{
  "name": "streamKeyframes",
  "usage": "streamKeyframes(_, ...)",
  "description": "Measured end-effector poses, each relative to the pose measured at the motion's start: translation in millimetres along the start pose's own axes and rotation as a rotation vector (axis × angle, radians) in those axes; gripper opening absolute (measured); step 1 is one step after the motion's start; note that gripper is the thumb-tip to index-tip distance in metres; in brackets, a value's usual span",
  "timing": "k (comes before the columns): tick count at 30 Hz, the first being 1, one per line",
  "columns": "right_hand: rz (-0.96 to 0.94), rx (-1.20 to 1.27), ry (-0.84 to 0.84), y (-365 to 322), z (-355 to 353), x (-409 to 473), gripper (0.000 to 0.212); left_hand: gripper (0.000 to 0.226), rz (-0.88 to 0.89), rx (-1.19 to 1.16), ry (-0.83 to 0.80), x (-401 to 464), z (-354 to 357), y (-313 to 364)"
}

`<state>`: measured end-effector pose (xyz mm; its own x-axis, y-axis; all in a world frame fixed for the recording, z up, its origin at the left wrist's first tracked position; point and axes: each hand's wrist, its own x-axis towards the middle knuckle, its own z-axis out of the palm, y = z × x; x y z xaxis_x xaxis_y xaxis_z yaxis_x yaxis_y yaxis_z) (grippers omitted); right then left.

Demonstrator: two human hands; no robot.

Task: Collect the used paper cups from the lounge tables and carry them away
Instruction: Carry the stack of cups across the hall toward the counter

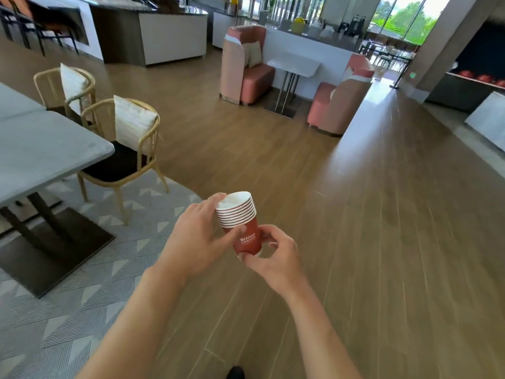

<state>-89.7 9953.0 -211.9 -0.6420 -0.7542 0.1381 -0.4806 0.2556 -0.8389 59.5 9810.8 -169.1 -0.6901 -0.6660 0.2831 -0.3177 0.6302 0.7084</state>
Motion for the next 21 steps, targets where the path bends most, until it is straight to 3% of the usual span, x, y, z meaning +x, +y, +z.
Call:
streamKeyframes(13,-0.009,0.086,-0.054,69.4,-58.0,168.0,0.045,0.08,-0.049,0.069,0.009,168.1,81.3,10.2)
streamKeyframes(21,0.011,0.087,-0.037,89.7,-63.6,250.0,0.048,0.078,-0.066,-0.053,-0.006,258.5,110.7,-5.3)
